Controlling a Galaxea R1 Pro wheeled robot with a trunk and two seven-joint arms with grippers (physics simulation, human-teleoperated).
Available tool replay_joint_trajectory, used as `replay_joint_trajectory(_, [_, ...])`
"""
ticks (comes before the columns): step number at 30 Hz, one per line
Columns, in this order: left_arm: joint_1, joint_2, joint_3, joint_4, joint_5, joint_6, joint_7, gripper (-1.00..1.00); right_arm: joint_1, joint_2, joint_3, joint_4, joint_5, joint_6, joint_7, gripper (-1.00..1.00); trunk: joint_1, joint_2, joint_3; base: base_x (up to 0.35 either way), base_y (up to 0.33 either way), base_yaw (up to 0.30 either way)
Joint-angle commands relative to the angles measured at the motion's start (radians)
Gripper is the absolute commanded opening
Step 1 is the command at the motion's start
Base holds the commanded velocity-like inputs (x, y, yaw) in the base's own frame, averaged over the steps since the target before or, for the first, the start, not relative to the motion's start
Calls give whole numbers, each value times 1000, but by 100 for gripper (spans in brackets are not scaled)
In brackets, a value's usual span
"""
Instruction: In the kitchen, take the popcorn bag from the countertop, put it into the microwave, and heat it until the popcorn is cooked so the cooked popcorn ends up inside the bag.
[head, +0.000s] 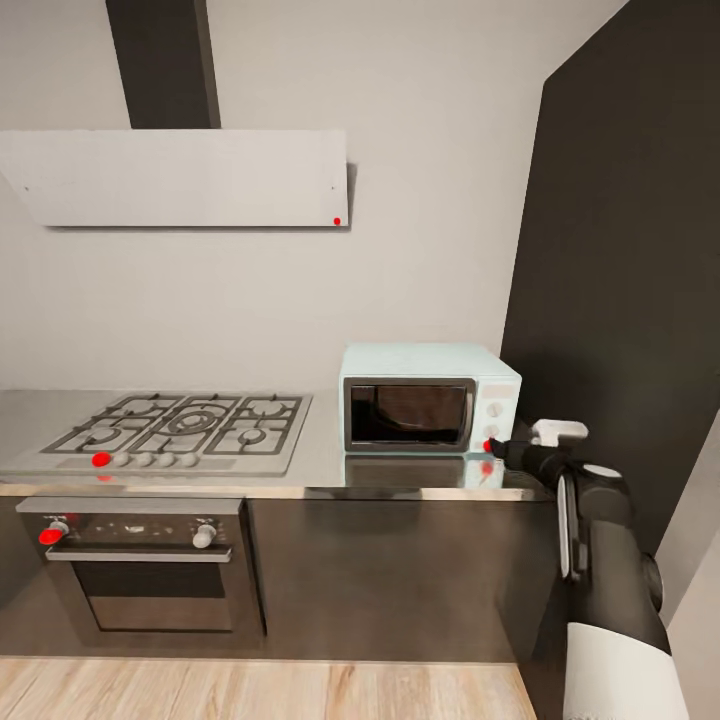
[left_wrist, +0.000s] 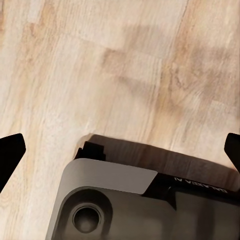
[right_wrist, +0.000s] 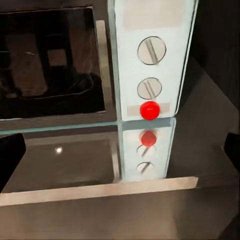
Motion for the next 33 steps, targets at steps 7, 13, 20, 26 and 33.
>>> replay_joint_trajectory(7, [-1,1,-9,0,11,-2,-7,100,-4,-10,-56,41,17,-56,-3,100,0,-1,-1,0,0,0])
replay_joint_trajectory(13, [-1,-1,-8,0,11,2,-1,100,-3,-13,-66,113,23,-135,-23,100,0,-1,-1,118,-11,0])
replay_joint_trajectory(20, [-1,0,-8,1,11,2,-2,100,-4,-13,-66,149,29,-179,-21,100,0,-1,-1,304,-99,0])
replay_joint_trajectory(26, [-1,1,-8,1,14,-1,-1,100,-6,-13,-73,183,26,-180,-21,100,0,-1,-1,204,-117,0])
replay_joint_trajectory(33, [-1,1,-8,1,13,-1,-1,100,-9,-13,-75,271,27,-216,-39,100,0,-1,-1,10,-7,0])
